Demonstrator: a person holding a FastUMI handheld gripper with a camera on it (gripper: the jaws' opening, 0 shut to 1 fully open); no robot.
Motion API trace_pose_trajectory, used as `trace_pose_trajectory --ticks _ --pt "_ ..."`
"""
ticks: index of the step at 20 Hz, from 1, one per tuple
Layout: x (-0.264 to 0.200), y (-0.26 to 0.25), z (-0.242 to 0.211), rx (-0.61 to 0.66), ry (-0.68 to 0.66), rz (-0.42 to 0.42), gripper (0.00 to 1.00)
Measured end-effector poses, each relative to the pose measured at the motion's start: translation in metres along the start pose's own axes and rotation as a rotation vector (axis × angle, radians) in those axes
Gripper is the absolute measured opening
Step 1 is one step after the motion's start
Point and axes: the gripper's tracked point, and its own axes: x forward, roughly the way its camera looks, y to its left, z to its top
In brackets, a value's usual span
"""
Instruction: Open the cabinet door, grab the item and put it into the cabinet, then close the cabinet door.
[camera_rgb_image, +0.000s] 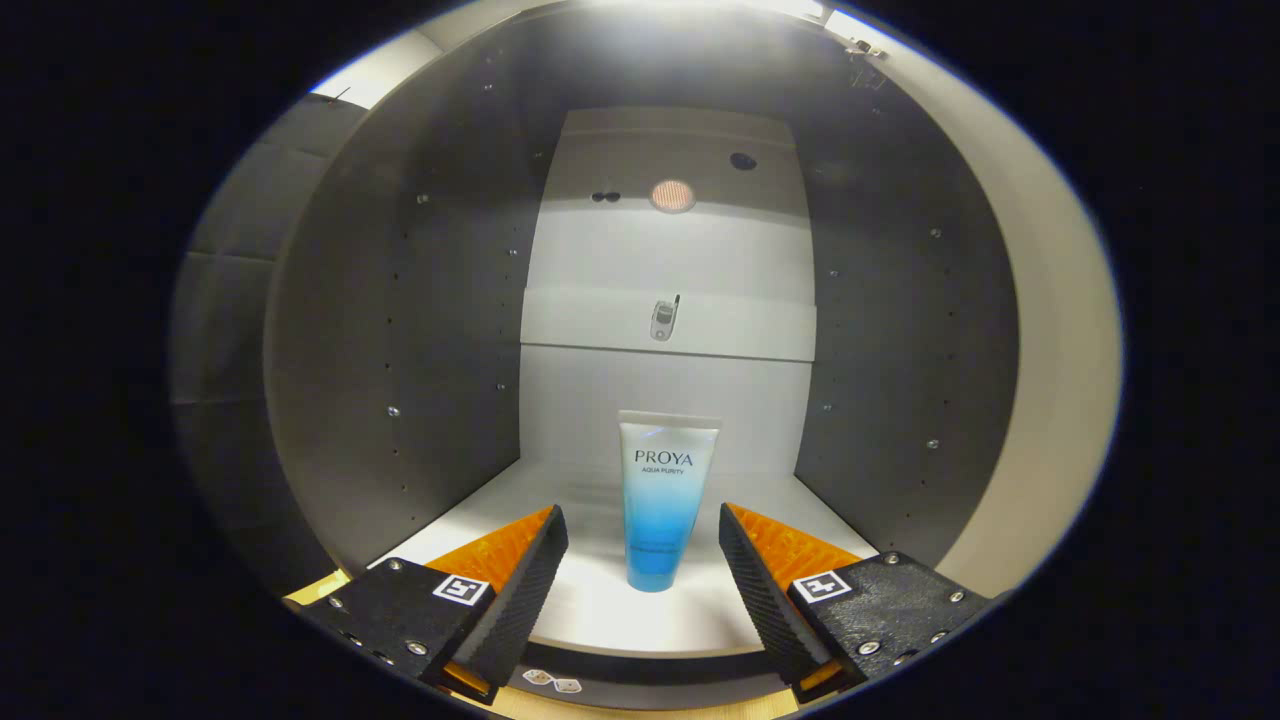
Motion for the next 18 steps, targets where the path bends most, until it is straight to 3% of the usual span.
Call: trace_pose_trajectory --ticks 8,18 --pt "-0.106 0.017 0.019 -0.004 -0.028 -0.006 0.94" --pt "-0.269 0.053 0.029 -0.005 -0.021 0.069 0.94"
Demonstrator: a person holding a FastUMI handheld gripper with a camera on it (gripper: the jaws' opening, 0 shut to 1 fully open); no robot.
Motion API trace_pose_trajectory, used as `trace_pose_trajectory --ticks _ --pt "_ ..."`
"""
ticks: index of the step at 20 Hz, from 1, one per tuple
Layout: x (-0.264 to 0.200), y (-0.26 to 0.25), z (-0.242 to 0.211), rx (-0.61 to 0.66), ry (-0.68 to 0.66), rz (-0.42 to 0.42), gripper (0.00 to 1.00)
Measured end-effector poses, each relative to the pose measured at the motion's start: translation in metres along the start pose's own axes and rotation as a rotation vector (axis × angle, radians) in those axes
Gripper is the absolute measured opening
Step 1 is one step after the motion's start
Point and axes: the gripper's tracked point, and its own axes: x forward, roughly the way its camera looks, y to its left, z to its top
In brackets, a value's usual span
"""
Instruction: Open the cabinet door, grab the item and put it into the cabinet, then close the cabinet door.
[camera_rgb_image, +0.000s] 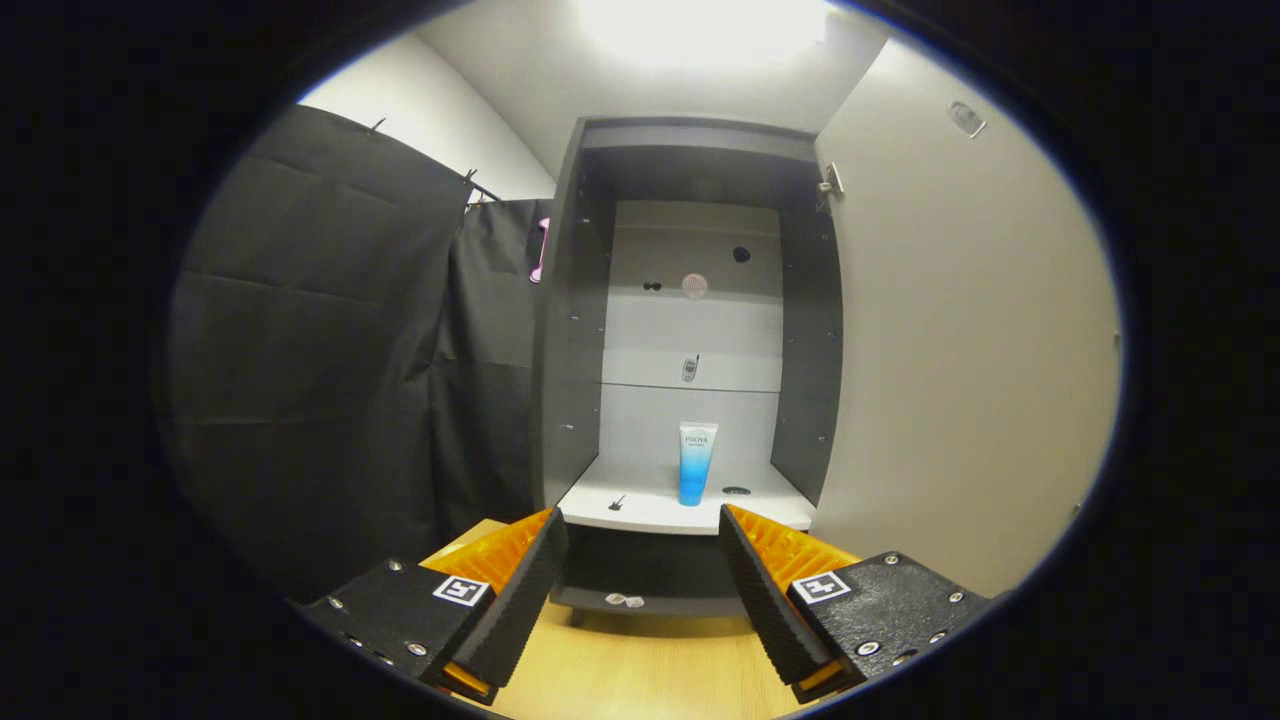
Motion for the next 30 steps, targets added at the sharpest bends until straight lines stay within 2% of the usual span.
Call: trace_pose_trajectory --ticks 3,6,12,24,30 --pt "-0.041 0.004 -0.007 -0.004 0.023 0.016 0.94" --pt "-0.077 -0.014 -0.015 -0.015 0.061 -0.012 0.95" --pt "-0.124 -0.088 -0.009 0.040 0.070 -0.146 0.95" --pt "-0.184 -0.233 -0.021 -0.011 0.124 -0.266 0.95" --pt "-0.182 -0.309 -0.031 0.021 0.141 -0.312 0.95"
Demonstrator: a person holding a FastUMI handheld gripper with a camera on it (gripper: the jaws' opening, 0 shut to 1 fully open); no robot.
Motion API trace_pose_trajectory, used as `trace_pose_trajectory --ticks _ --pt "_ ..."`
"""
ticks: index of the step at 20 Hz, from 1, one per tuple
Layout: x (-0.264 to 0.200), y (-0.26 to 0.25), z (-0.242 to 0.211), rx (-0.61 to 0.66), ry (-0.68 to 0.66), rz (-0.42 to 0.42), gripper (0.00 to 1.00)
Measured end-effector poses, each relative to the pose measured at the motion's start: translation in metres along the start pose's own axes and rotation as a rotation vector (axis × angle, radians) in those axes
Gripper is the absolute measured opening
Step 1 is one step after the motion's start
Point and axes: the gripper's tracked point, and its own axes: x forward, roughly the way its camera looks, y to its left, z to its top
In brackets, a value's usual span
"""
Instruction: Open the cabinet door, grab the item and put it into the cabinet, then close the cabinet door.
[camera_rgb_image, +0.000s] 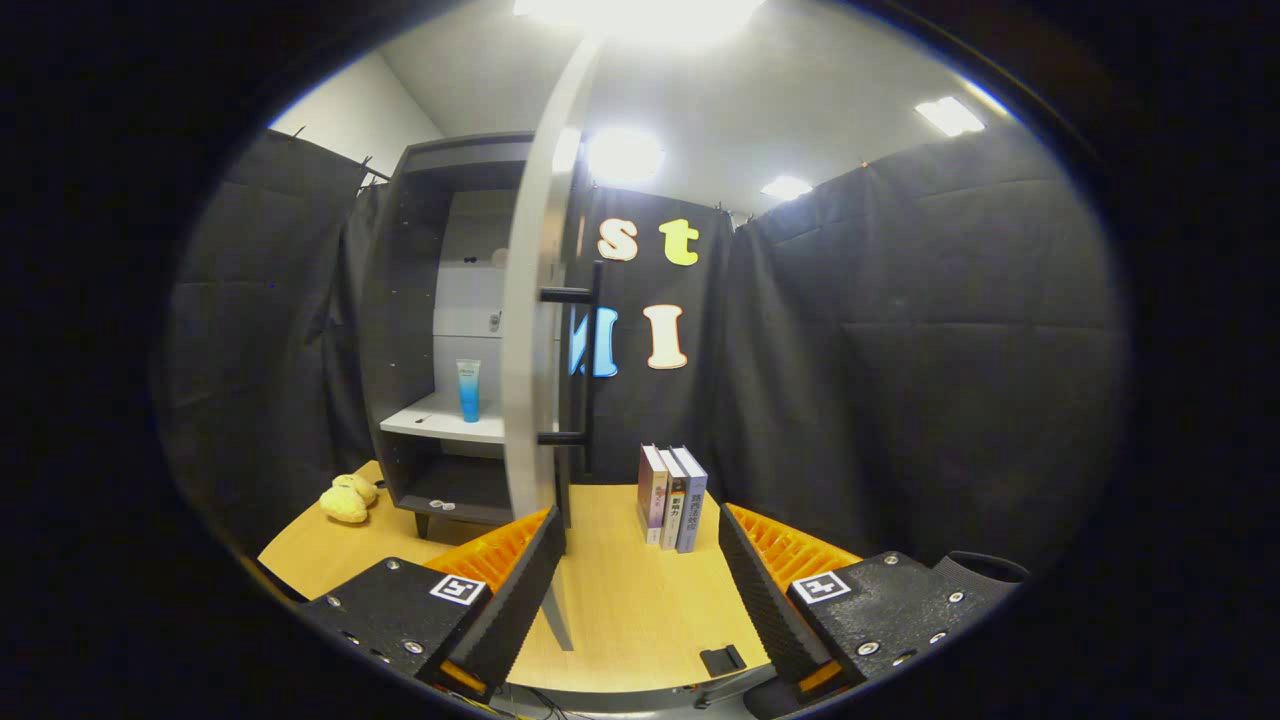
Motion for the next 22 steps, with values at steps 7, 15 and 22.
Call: trace_pose_trajectory --ticks 7,15,22 --pt "0.056 -0.024 0.006 0.001 -0.010 0.058 0.95" --pt "0.064 -0.002 0.019 -0.023 -0.046 0.114 0.94" --pt "0.054 0.008 0.022 -0.029 -0.048 0.079 0.91"
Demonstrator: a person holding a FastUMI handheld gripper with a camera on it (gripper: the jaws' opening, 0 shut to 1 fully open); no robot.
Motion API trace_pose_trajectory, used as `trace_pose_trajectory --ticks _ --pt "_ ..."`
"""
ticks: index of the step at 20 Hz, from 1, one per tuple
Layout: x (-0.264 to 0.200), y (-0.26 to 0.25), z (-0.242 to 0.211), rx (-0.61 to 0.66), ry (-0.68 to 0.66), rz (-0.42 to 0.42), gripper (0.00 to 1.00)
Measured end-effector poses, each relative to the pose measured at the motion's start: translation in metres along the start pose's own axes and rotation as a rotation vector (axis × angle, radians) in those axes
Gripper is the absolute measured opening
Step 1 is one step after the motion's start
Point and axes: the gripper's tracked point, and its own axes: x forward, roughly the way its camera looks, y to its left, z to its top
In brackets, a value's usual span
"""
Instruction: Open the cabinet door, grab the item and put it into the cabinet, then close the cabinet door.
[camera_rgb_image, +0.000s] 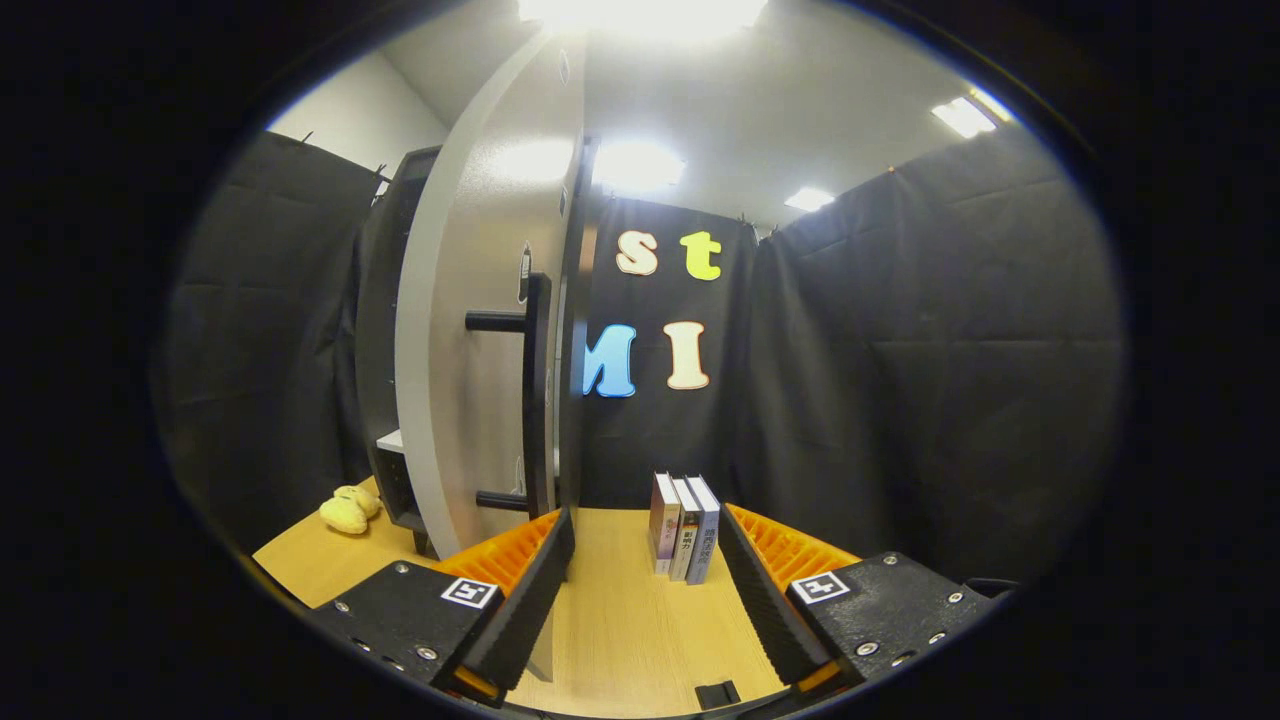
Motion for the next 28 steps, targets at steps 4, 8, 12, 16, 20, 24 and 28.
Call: trace_pose_trajectory --ticks 4,8,12,16,20,24,28 --pt "-0.009 0.035 0.003 0.013 0.004 0.011 0.91" --pt "-0.014 0.071 0.006 0.018 -0.001 0.034 0.91" --pt "-0.013 0.115 0.008 0.023 -0.013 0.067 0.91" --pt "-0.003 0.166 0.009 0.073 -0.013 0.115 0.91" --pt "0.001 0.207 0.018 0.081 -0.030 0.132 0.91" --pt "0.002 0.245 0.023 0.074 -0.038 0.161 0.91" --pt "-0.001 0.271 0.030 0.048 -0.045 0.197 0.91"
